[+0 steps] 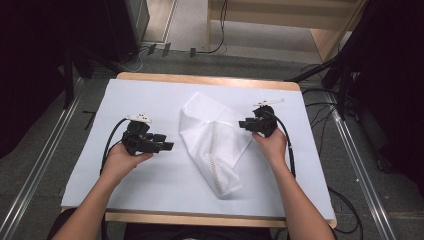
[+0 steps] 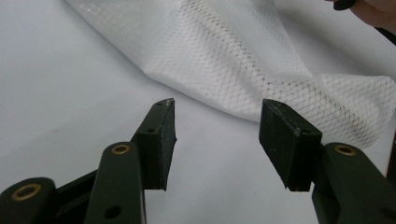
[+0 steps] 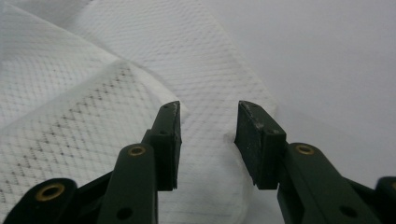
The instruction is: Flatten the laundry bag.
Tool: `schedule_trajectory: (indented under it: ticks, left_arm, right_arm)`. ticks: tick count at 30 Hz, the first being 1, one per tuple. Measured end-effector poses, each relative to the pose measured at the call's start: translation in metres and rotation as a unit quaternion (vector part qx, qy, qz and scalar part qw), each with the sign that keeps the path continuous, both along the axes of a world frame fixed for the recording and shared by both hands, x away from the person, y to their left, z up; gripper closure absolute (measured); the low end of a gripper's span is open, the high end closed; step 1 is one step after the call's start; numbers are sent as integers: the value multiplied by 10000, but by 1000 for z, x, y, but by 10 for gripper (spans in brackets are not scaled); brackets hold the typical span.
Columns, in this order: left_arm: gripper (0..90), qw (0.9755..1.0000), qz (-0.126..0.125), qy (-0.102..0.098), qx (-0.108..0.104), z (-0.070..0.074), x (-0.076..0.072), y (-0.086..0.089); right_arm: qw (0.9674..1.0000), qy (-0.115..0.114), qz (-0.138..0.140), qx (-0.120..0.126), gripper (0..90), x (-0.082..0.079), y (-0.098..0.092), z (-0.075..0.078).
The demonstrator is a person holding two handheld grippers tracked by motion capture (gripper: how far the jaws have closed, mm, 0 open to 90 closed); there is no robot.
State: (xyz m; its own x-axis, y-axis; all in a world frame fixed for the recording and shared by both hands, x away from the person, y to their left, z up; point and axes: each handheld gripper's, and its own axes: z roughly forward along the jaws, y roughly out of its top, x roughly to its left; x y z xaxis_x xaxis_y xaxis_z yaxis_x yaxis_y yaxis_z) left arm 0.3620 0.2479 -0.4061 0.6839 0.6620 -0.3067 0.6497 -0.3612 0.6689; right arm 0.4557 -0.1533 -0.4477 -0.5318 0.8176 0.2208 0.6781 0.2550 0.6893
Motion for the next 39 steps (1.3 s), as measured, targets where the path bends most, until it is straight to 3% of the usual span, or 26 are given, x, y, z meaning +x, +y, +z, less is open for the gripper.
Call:
schedule_trajectory:
  ticks: [8, 15, 23, 27, 31, 34, 39]
  left_arm:
    - [465, 9999, 111, 17, 9, 0, -3, 8]
    - [464, 9998, 185, -32, 57, 1, -6, 13]
    - [463, 9992, 404, -6, 51, 0, -6, 26]
    - [462, 9989, 470, -22, 6, 0, -5, 30]
    - [462, 9989, 471, -6, 33, 0, -5, 30]
    - [461, 9990, 438, -12, 54, -1, -4, 28]
    - [462, 9988, 486, 25, 67, -1, -3, 31]
  right_arm:
    - [9992, -315, 265, -10, 590, -6, 22, 22]
    - [9992, 108, 328, -182, 566, 7, 30, -5]
    - [9982, 152, 453, -373, 557, 11, 41, -19]
    - [9976, 48, 650, -247, 671, 7, 52, -21]
    - [9954, -181, 703, -627, 767, 3, 58, -21]
    - [9964, -79, 694, -487, 850, 4, 56, -21]
    - [9967, 199, 669, -409, 879, 5, 56, -17]
